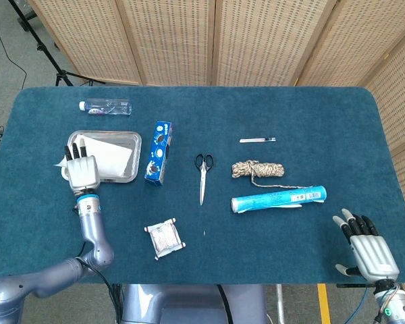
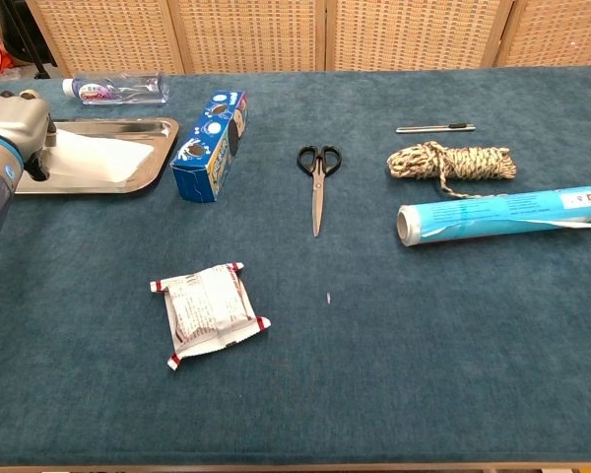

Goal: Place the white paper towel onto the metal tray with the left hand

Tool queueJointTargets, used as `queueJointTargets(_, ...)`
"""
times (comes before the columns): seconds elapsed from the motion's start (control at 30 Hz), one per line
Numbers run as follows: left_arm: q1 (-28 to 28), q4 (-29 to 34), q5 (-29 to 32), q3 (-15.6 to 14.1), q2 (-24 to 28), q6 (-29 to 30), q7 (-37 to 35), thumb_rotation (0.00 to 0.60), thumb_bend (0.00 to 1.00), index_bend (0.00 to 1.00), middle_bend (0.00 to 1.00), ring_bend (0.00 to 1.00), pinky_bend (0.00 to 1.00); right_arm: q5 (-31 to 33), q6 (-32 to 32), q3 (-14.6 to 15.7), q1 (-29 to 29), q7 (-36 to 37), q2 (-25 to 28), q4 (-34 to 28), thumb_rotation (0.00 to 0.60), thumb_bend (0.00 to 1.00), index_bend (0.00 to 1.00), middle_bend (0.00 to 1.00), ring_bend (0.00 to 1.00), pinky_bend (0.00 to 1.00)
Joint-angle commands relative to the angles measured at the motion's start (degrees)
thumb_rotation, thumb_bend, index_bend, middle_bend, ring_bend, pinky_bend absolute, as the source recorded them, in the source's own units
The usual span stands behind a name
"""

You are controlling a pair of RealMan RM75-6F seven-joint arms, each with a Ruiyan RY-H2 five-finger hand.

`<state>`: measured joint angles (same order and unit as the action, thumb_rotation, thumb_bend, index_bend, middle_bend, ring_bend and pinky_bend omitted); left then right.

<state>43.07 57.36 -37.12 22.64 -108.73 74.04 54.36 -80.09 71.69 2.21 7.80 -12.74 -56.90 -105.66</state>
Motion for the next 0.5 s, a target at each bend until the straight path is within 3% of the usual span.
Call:
queueJointTargets(0.03,0.3,-1.6,0.6,0.9,-0.8,-0.8,-0.6,0.600,0.59,0.65,0.00,0.00,0.00,-0.1,0.0,0.1,0.0,-0.1,0.0,-0.1,0.600,0.00,0.10,0.00,0.00,0.00)
queueJointTargets(0.5,2.2,-5.9,-0.5,2.2,-3.7,-4.2,-4.1,0.600,0.57,0.65,0.00,0.00,0.00,-0.3,-0.1,0.1,0.0,0.2,0.1,0.0,0.600,0.00,0.10,0.00,0.00,0.00)
